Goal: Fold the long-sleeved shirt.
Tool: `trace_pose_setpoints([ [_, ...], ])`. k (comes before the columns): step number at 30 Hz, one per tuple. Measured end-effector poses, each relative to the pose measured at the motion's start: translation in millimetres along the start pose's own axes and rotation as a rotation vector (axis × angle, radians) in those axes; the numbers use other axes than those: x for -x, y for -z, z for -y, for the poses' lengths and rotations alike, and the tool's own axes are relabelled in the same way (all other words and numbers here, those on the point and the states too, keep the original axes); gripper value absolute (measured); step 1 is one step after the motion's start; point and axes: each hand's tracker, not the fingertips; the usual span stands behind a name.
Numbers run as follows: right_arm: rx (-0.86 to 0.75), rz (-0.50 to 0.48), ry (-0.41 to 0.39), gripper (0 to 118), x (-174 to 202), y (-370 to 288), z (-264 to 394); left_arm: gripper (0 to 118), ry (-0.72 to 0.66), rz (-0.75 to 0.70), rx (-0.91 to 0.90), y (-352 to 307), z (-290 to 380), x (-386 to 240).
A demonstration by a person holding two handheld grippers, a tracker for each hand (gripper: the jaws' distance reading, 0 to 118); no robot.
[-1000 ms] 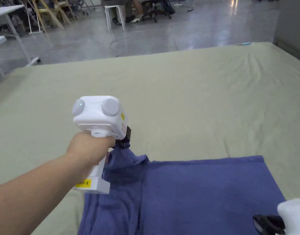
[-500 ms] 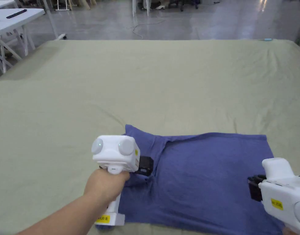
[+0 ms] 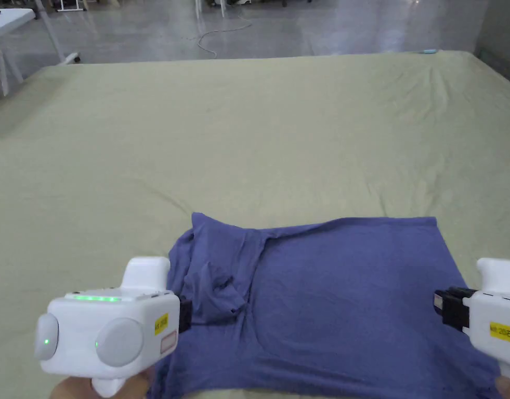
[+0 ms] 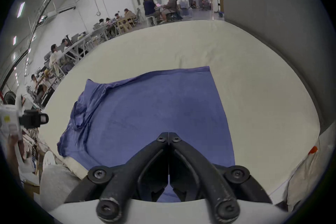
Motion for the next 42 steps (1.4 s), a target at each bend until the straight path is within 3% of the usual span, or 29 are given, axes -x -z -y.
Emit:
trace_pose_setpoints([
  [1,-0.001,0.0,-0.001,0,0,0,0,0,-0.107,0.1,0.136,13,14,-4],
  [4,-0.001,-0.003,0.005,0,1,3,-3,0,-0.187,0.145,0.115,34,-2,5],
  [5,0.002,-0.008,0.006,0,1,5,-4,6,-0.178,0.142,0.094,47,-15,5],
  [6,0.009,-0.012,0.006,0,1,7,-4,35,-0.155,0.119,0.044,59,-30,8],
  [7,0.018,-0.012,0.004,0,1,10,-4,85,-0.132,0.105,0.055,76,-47,11],
  [8,0.031,-0.012,0.002,0,0,16,-4,118,-0.132,0.107,0.086,95,-67,14],
  [9,0.042,-0.011,-0.001,0,0,19,-4,113,-0.153,0.118,0.082,114,-79,17],
  [11,0.062,-0.006,-0.003,0,-3,25,-3,115,-0.191,0.129,0.076,169,-113,27],
  [15,0.092,0.015,0.011,0,-10,34,-2,114,-0.258,0.006,0.164,253,-156,55],
  [16,0.101,0.017,0.019,0,-12,35,-2,108,-0.266,0.004,0.204,264,-160,55],
  [18,0.117,0.027,0.026,0,-16,39,-2,57,-0.264,-0.009,0.257,282,-156,54],
  [20,0.154,0.035,0.023,0,-19,46,-3,39,-0.261,0.02,0.266,282,-146,54],
  [21,0.19,0.049,0.021,0,-20,51,-7,19,-0.257,0.031,0.243,266,-151,48],
  [22,0.209,0.055,0.017,0,-21,57,-15,10,-0.211,0.071,0.225,259,-149,44],
  [23,0.214,0.036,0.006,0,-22,63,-25,10,-0.204,0.102,0.231,254,-145,42],
  [24,0.215,-0.006,-0.022,8,-25,71,-36,10,-0.212,0.083,0.242,249,-141,40],
  [25,0.221,0.002,-0.053,34,-26,86,-56,10,-0.214,0.079,0.246,245,-157,45],
  [26,0.248,0.042,-0.057,87,-27,103,-81,10,-0.197,0.065,0.238,241,-157,48],
  [27,0.261,0.053,-0.026,117,-28,121,-103,10,-0.208,0.072,0.239,238,-157,48],
  [28,0.268,0.057,0.022,118,-34,138,-127,10,-0.221,0.075,0.242,233,-156,48],
  [30,0.226,0.021,0.07,118,-44,170,-173,10,-0.23,0.087,0.236,229,-165,52],
  [33,0.32,0.142,0.149,118,-50,219,-212,10,-0.191,0.085,0.239,224,-170,47],
  [35,0.404,0.171,0.187,116,-59,246,-222,10,-0.171,0.081,0.24,221,-171,43],
  [36,0.465,0.213,0.217,108,-61,261,-218,10,-0.163,0.079,0.239,220,-171,41],
  [38,0.527,0.272,0.232,77,-64,272,-207,10,-0.156,0.076,0.246,224,-172,43],
  [40,0.48,0.251,0.179,74,-66,274,-214,10,-0.153,0.08,0.261,224,-172,43],
  [41,0.483,0.259,0.137,59,-64,272,-216,10,-0.149,0.079,0.265,225,-172,45],
  [42,0.449,0.255,0.1,18,-63,266,-218,10,-0.145,0.078,0.267,224,-172,45],
])
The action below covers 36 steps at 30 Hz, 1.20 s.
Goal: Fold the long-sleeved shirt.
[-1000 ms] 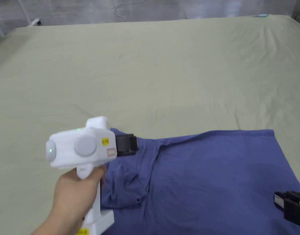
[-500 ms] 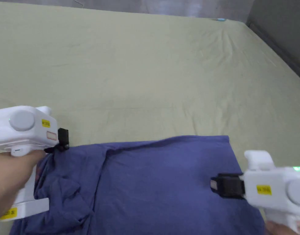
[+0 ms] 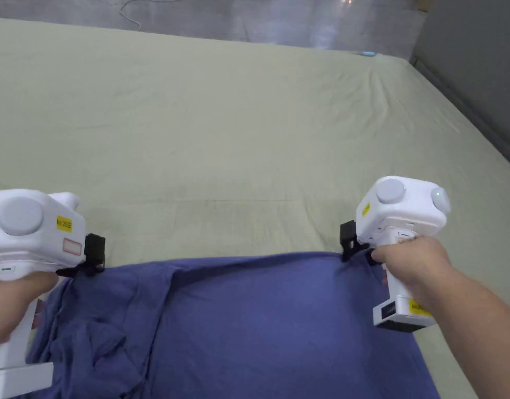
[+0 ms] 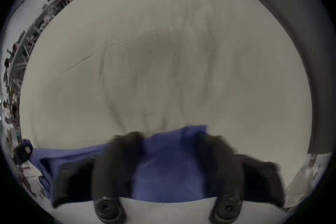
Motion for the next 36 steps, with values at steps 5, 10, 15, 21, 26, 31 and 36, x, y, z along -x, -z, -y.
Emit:
trace_pose_setpoints([
  [5,-0.091,-0.206,0.043,0,-7,-63,43,10,0.02,0.003,-0.018,-28,5,-6],
  [10,-0.225,-0.168,-0.153,0,-22,-139,123,10,0.054,0.027,-0.06,-81,40,-7],
  [15,-0.203,-0.203,-0.179,0,-52,-167,219,10,0.06,0.066,-0.045,-121,111,-2],
  [21,-0.072,-0.171,-0.263,0,-59,-144,318,10,0.083,0.053,0.058,-124,195,1],
  [26,-0.004,-0.16,-0.28,0,-67,-104,340,10,0.052,0.043,0.123,-99,223,9],
  [31,-0.002,-0.152,-0.261,0,-65,-92,341,10,0.003,0.047,0.122,-81,231,21],
  [36,0.01,-0.141,-0.158,55,-77,-107,333,63,-0.053,0.043,0.095,-99,229,23],
])
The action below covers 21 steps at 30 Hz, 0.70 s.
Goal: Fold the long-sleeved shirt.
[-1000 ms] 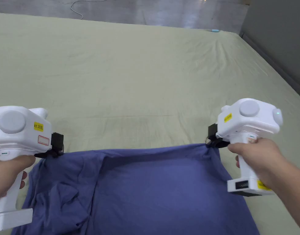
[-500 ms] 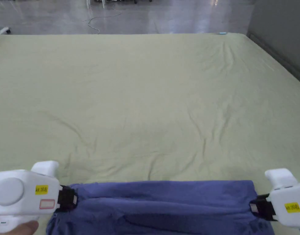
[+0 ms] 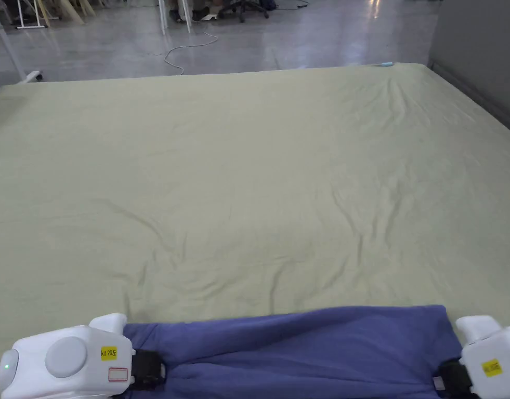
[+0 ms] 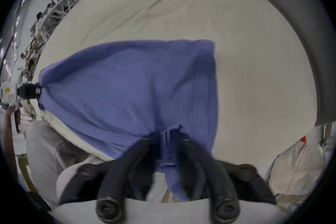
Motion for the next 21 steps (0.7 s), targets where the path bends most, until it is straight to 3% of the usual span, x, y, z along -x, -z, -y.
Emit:
trace_pose_setpoints([
  [1,-0.005,0.03,0.017,86,0,-15,-1,88,-0.001,-0.001,-0.009,-15,0,-1],
  [2,-0.045,0.053,0.01,108,2,-31,-3,113,0.005,0.005,-0.06,-33,1,-2],
  [3,-0.103,0.05,0.015,109,1,-47,-2,118,0.008,0.033,-0.116,-52,5,-5],
  [5,-0.213,-0.017,0.081,109,2,-83,0,118,0.009,0.076,-0.223,-82,11,-4],
  [6,-0.242,-0.047,0.115,101,4,-96,1,117,0.007,0.083,-0.211,-88,14,-3],
  [7,-0.253,-0.101,0.163,76,5,-103,4,107,0.013,0.082,-0.176,-92,19,-2],
  [8,-0.281,-0.142,0.191,10,7,-108,9,56,0.026,0.075,-0.146,-91,25,-1],
  [9,-0.297,-0.166,0.201,0,10,-109,12,0,0.035,0.067,-0.135,-89,28,-1],
  [11,-0.275,-0.131,0.199,0,20,-103,13,0,0.018,0.067,-0.121,-74,36,4],
  [13,-0.258,-0.189,0.182,0,34,-94,16,0,-0.062,0.145,-0.07,-63,38,22],
  [16,-0.233,-0.283,0.18,0,38,-87,16,0,-0.213,0.263,-0.147,-60,36,49],
  [17,-0.237,-0.294,0.172,0,40,-86,18,12,-0.242,0.303,-0.177,-58,34,61],
  [18,-0.237,-0.311,0.165,0,41,-85,21,51,-0.276,0.325,-0.199,-53,30,72],
  [19,-0.241,-0.33,0.162,0,43,-84,20,101,-0.294,0.338,-0.171,-45,29,77],
  [20,-0.246,-0.361,0.162,0,44,-82,18,117,-0.329,0.389,-0.242,-37,30,87],
  [21,-0.244,-0.387,0.166,0,45,-79,16,115,-0.345,0.381,-0.226,-26,26,99],
])
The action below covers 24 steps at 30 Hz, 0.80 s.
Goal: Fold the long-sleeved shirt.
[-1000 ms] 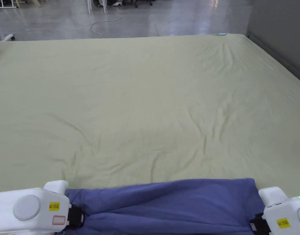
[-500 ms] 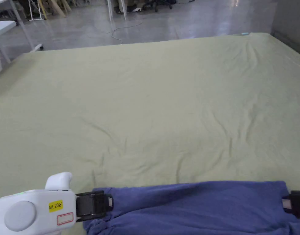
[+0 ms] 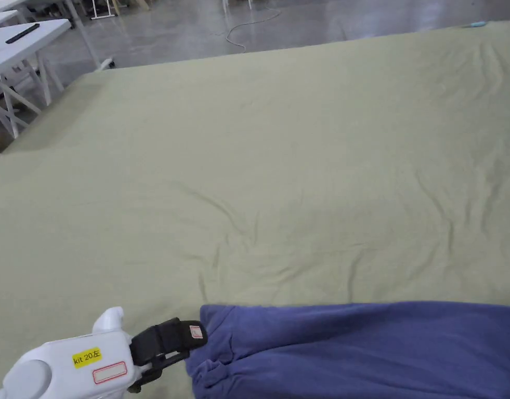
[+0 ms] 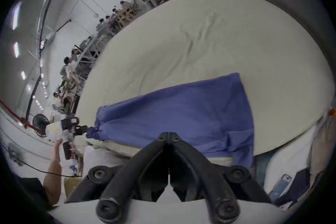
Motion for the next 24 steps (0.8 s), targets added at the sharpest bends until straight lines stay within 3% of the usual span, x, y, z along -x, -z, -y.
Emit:
trace_pose_setpoints([
  [4,0.009,-0.08,0.031,0,-7,14,-1,117,-0.109,0.158,0.161,51,7,30],
  [5,0.006,-0.129,0.047,0,-23,20,1,117,-0.142,0.215,0.199,66,10,34],
  [8,0.003,-0.175,0.036,0,-23,27,0,118,-0.065,0.305,0.178,86,-7,24],
  [10,-0.004,-0.203,0.032,0,-14,33,1,118,-0.091,0.373,0.275,109,-14,10],
  [13,0.0,-0.227,0.028,0,0,41,0,118,-0.008,0.293,0.364,127,-23,-11],
  [14,0.001,-0.225,0.026,0,5,45,0,101,0.004,0.297,0.366,130,-24,-13],
  [15,0.005,-0.222,0.023,0,9,49,0,45,-0.008,0.3,0.351,127,-27,-13],
  [16,0.012,-0.218,0.02,0,14,53,0,21,-0.004,0.268,0.319,120,-30,-9],
  [19,0.028,-0.207,0.023,0,26,59,-2,21,-0.166,0.348,0.358,108,-27,8],
  [24,0.027,-0.191,0.019,0,60,57,-6,21,-0.161,0.372,0.278,58,-34,18],
])
